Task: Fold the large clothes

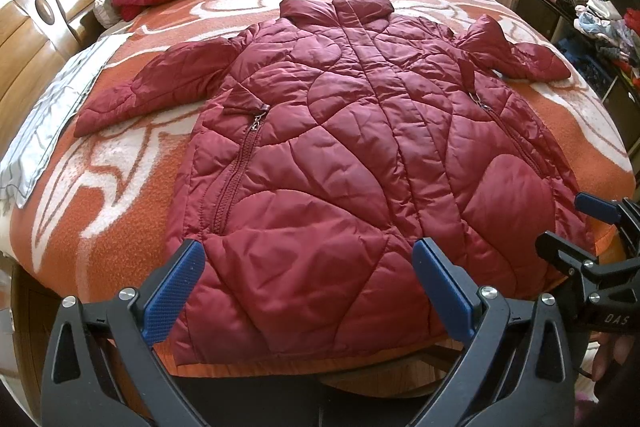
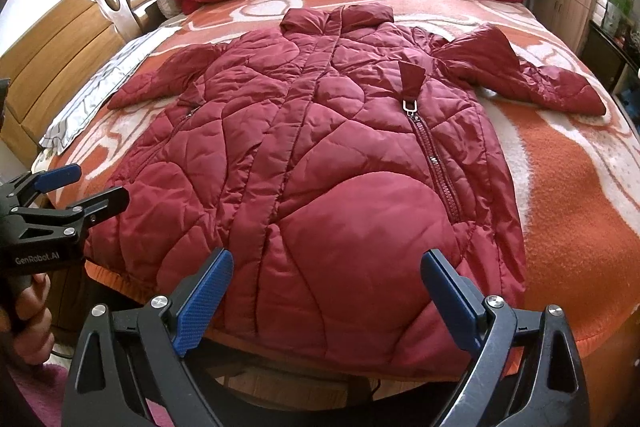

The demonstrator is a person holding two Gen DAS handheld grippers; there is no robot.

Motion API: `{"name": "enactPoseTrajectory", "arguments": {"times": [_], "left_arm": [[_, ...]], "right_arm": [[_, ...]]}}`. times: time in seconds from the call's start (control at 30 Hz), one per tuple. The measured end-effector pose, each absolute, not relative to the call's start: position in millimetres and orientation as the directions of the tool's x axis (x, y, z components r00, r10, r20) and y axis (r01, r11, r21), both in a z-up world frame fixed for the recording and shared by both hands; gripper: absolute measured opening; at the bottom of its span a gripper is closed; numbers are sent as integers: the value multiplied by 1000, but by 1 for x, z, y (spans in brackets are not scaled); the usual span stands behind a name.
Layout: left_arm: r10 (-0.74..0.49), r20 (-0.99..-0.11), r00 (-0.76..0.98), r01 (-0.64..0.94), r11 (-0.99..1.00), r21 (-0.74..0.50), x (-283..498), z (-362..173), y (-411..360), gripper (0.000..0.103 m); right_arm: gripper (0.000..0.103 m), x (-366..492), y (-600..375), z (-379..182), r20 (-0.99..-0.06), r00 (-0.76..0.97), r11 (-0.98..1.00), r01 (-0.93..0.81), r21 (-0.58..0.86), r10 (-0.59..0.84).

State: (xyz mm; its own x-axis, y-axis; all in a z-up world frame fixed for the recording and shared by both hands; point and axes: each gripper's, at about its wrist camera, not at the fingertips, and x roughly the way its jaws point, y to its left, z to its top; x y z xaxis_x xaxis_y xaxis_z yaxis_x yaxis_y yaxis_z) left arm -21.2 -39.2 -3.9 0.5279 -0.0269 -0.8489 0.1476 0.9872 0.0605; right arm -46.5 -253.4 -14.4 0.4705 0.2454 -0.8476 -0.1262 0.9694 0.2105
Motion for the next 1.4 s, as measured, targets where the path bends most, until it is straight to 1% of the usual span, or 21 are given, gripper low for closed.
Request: {"name": "enactPoseTrajectory", "arguments": {"times": [1.4], "left_arm": [[-32, -860, 509, 154, 987, 54, -25, -16, -44, 103]], "right_arm": [[96, -43, -248, -16, -849, 464, 967, -128, 219, 254]]}}
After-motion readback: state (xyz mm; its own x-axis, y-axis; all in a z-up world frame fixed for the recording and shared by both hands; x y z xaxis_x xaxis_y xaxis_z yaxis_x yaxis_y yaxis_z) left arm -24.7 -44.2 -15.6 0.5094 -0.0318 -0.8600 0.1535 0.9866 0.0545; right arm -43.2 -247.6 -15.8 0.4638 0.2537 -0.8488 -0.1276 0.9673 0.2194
